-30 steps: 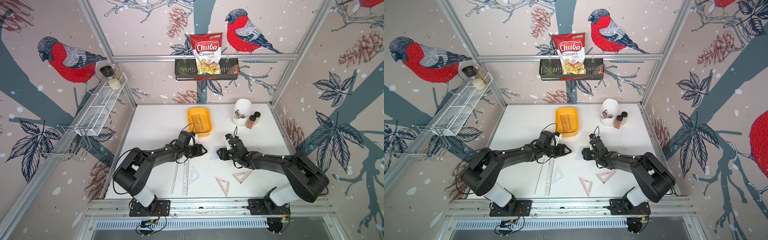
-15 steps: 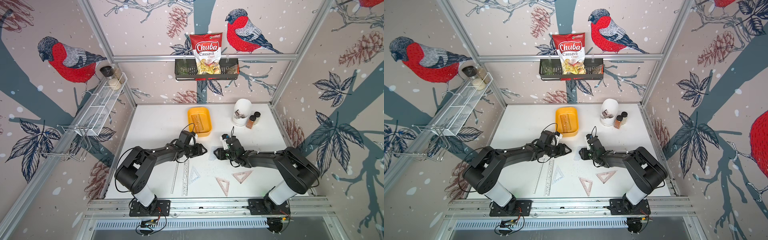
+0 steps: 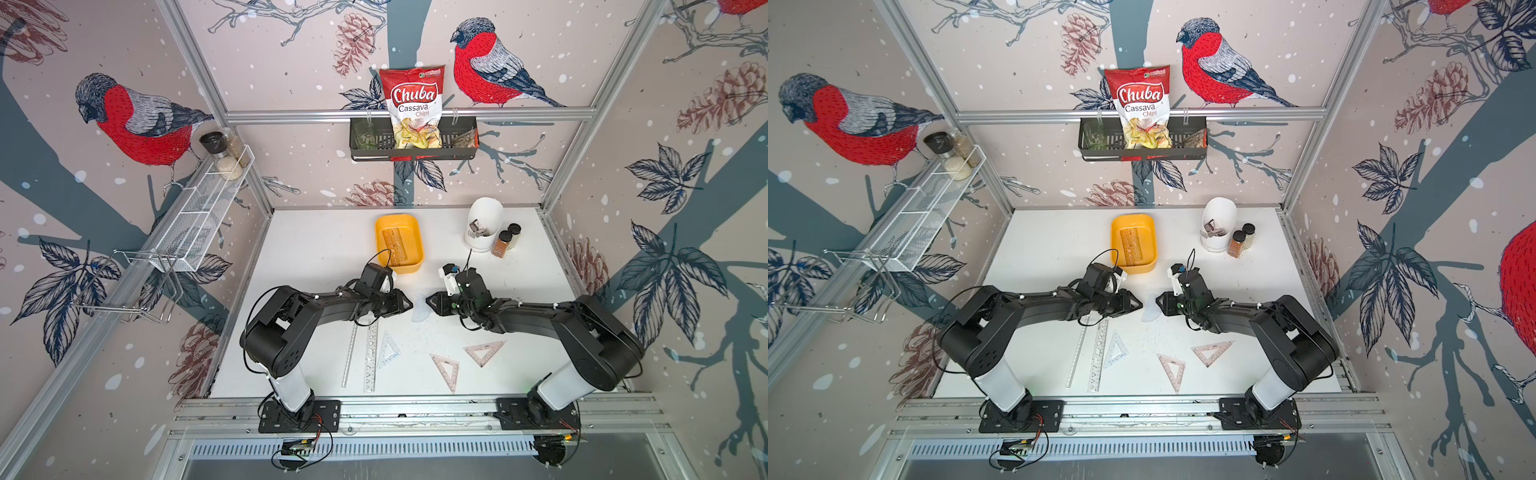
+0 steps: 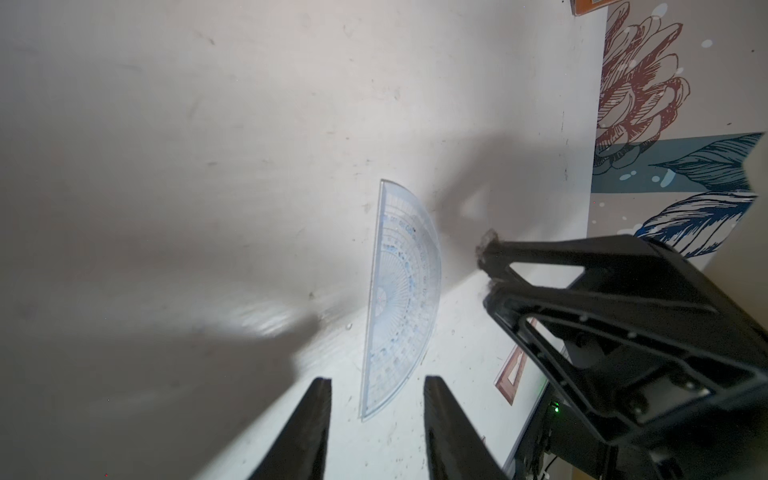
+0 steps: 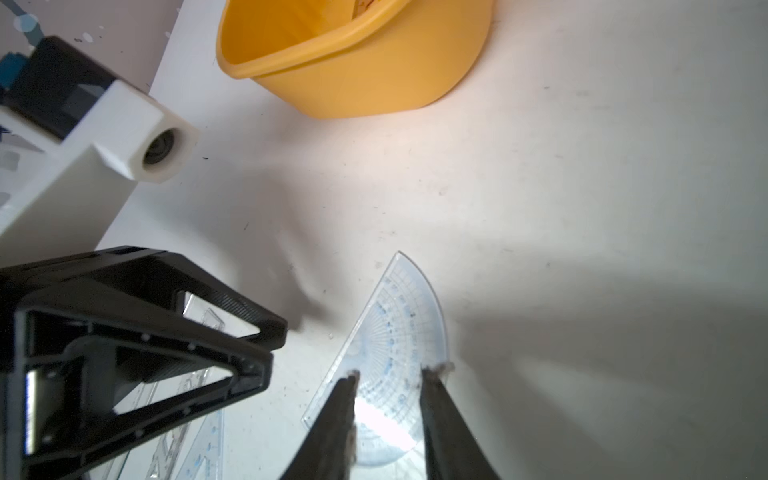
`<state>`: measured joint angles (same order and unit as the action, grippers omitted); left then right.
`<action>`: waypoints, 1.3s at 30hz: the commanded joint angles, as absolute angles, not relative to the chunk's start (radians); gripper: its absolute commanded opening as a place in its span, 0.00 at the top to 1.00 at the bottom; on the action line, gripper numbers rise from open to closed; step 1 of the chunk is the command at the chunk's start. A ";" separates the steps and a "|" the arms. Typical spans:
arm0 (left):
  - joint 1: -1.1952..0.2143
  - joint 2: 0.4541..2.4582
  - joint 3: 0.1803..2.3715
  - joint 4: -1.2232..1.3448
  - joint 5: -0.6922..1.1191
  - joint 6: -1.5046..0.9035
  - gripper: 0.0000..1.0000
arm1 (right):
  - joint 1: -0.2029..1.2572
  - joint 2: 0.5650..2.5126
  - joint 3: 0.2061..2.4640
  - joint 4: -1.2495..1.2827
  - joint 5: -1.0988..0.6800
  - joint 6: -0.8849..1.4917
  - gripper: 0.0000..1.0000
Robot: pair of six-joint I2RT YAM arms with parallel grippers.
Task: Put the scattered rulers into the storage box
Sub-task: Pick up the ruler from the center of the board.
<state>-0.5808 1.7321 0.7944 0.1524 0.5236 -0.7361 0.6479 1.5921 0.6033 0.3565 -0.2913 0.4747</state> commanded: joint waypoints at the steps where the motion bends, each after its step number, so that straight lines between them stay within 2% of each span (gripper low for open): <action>1: -0.582 1.750 0.809 0.173 0.529 -0.726 0.58 | 0.646 1.604 0.590 0.415 -0.331 0.498 0.74; 9: -0.581 1.781 0.823 0.174 0.532 -0.721 0.58 | 0.641 1.624 0.560 0.434 -0.329 0.505 0.79; 22: -0.589 1.825 0.822 0.199 0.549 -0.730 0.54 | 0.635 1.673 0.520 0.477 -0.326 0.512 0.80; 39: -0.593 1.810 0.791 0.216 0.549 -0.746 0.53 | 0.611 1.658 0.544 0.535 -0.405 0.548 0.79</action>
